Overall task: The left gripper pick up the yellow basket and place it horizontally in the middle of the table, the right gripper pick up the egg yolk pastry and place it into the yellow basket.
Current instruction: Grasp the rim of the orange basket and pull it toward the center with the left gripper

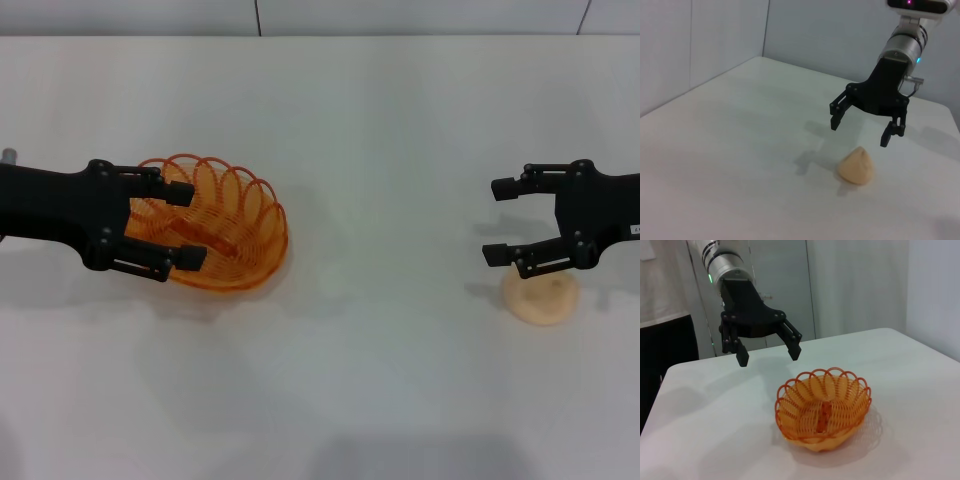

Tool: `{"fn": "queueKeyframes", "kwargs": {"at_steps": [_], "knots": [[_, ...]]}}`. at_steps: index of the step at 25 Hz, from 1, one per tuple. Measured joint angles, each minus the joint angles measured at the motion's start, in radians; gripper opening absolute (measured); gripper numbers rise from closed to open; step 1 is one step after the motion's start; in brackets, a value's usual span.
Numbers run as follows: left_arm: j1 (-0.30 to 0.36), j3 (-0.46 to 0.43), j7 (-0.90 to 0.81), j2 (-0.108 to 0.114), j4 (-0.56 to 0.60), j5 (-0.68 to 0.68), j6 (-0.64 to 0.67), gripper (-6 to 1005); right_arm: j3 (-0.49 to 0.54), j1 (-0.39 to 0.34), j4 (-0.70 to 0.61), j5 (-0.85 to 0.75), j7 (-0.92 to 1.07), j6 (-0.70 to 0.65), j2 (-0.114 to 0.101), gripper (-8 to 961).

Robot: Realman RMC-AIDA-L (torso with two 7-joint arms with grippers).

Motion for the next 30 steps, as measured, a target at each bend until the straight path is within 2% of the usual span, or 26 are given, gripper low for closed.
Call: {"fn": "queueKeyframes", "kwargs": {"at_steps": [21, 24, 26, 28, 30], "knots": [[0.0, -0.002, -0.036, -0.004, 0.018, -0.004, -0.019, 863, 0.007, -0.005, -0.001, 0.005, -0.005, 0.005, 0.012, 873], [0.006, -0.002, -0.119, -0.018, 0.08, -0.005, -0.018, 860, 0.017, -0.014, -0.005, 0.013, -0.012, 0.006, 0.014, 873], [0.017, 0.002, -0.228, -0.041, 0.158, 0.002, -0.014, 857, 0.024, -0.025, -0.014, 0.015, -0.015, 0.009, 0.018, 872], [0.027, 0.006, -0.324, -0.055, 0.22, 0.013, -0.008, 855, 0.026, -0.041, -0.032, 0.016, -0.019, 0.017, 0.025, 872], [0.032, 0.008, -0.427, -0.061, 0.27, 0.031, 0.012, 853, 0.026, -0.054, -0.048, 0.016, -0.023, 0.022, 0.032, 872]]}}
